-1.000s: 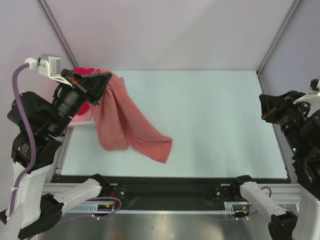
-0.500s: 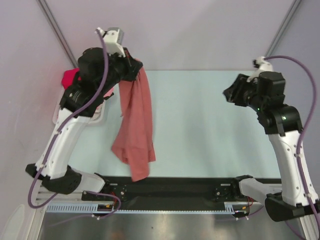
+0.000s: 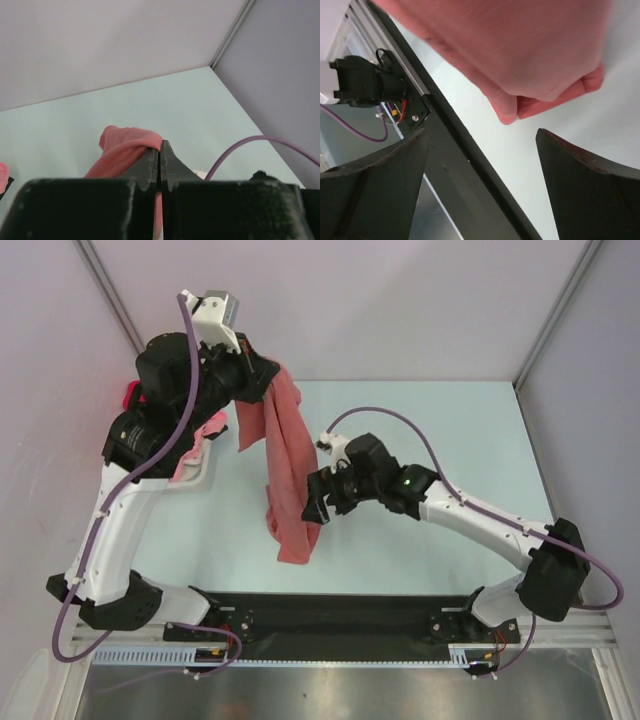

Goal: Fold and stack the t-shirts
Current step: Flatten the tshirt out

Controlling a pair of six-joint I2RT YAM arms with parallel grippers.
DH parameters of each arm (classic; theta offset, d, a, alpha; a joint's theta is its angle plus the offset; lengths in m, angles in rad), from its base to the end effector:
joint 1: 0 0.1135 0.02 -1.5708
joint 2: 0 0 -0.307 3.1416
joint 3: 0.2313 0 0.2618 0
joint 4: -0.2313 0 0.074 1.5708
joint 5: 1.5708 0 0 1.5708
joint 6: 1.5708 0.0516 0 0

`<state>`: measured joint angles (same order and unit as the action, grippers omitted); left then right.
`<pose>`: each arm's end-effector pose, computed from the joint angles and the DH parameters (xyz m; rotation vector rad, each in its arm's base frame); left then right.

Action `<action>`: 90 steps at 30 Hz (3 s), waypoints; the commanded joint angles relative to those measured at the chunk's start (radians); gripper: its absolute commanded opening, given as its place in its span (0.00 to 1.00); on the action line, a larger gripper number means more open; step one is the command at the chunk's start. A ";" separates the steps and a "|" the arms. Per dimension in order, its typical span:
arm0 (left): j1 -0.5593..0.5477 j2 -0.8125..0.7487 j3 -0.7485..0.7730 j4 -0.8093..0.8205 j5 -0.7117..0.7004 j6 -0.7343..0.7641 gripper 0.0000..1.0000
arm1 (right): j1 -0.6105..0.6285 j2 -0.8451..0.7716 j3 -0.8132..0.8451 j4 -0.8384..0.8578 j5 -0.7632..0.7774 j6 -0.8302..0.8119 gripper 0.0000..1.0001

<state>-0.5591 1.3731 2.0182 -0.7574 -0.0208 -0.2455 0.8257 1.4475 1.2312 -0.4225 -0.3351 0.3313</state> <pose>0.2142 -0.1328 0.6016 0.2524 1.6986 -0.5844 0.2198 0.2633 0.3489 -0.7690 2.2302 0.9793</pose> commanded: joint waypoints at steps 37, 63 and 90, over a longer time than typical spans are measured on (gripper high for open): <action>-0.002 -0.236 -0.104 -0.016 -0.106 -0.012 0.00 | 0.291 -0.384 0.043 -0.332 0.915 0.137 0.00; -0.002 -0.430 -0.386 0.042 0.524 -0.196 0.00 | 0.174 -0.440 0.835 -0.527 1.281 -0.195 0.00; 0.185 0.085 -0.779 0.017 -0.112 -0.296 0.29 | -0.510 0.882 1.500 -0.232 0.535 -0.252 0.40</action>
<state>-0.4034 1.3869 1.1446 -0.6697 0.0044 -0.6376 0.3420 2.3013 2.4969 -0.5900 0.2226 0.0338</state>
